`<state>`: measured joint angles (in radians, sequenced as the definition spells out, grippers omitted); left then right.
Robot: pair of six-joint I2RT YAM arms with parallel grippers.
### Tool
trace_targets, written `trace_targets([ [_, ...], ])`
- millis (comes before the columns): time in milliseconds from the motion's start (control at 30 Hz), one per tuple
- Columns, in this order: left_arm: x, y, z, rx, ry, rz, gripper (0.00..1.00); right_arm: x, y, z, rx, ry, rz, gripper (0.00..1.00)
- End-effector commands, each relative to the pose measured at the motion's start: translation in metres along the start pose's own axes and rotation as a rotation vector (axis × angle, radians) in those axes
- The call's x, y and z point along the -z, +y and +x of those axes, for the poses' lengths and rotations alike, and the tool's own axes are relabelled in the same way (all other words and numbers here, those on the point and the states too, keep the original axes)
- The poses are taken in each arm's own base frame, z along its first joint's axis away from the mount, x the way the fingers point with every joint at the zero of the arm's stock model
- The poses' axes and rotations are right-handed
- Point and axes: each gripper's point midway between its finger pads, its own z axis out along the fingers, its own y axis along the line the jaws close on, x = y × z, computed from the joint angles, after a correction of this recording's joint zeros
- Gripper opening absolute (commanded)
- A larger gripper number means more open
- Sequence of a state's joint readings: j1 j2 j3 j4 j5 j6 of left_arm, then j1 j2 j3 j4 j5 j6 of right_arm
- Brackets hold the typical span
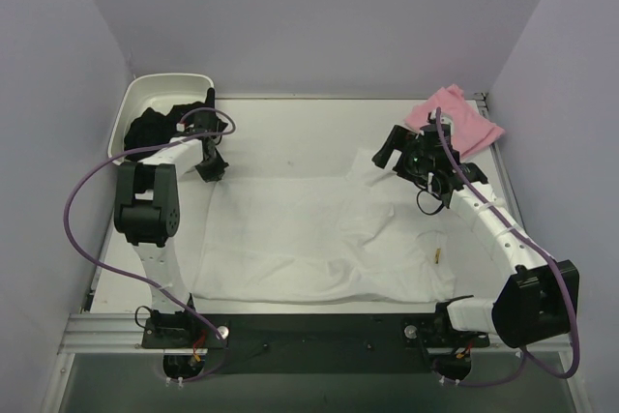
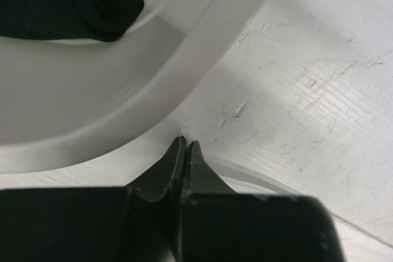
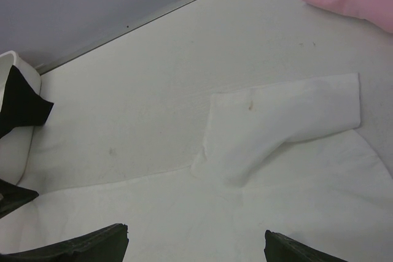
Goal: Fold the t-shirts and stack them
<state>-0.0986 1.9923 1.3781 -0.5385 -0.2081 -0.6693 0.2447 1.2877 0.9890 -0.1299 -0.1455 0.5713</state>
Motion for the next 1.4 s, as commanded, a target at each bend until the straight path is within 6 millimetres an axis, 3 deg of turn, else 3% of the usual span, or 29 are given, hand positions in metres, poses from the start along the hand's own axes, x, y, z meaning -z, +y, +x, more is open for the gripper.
trace_targets([
  [0,0.0,0.009,0.016,-0.023,0.036,-0.041,0.0,-0.003,-0.007,-0.001,0.012,-0.016,0.043,0.93],
  [133,0.013,0.005,0.014,-0.025,0.015,-0.025,0.0,-0.013,-0.038,0.001,-0.008,-0.008,0.177,0.93],
  [300,0.028,0.004,0.011,-0.014,-0.004,0.003,0.0,-0.031,-0.083,-0.006,-0.169,0.025,0.264,0.92],
  [400,0.035,0.005,0.008,-0.007,-0.012,0.013,0.0,-0.045,-0.101,-0.013,-0.228,0.029,0.282,0.92],
  [600,0.043,0.004,0.009,0.002,-0.011,0.034,0.0,-0.069,-0.118,-0.023,-0.247,0.022,0.324,0.91],
  [667,0.045,0.003,0.007,0.01,-0.018,0.041,0.0,-0.076,-0.134,-0.026,-0.27,0.02,0.357,0.9],
  [1067,0.06,-0.004,0.003,0.03,-0.039,0.093,0.0,-0.113,-0.164,-0.032,-0.303,0.019,0.39,0.83],
  [1367,0.067,0.0,-0.002,0.025,-0.059,0.091,0.0,-0.141,-0.166,-0.049,-0.364,0.023,0.356,0.77],
])
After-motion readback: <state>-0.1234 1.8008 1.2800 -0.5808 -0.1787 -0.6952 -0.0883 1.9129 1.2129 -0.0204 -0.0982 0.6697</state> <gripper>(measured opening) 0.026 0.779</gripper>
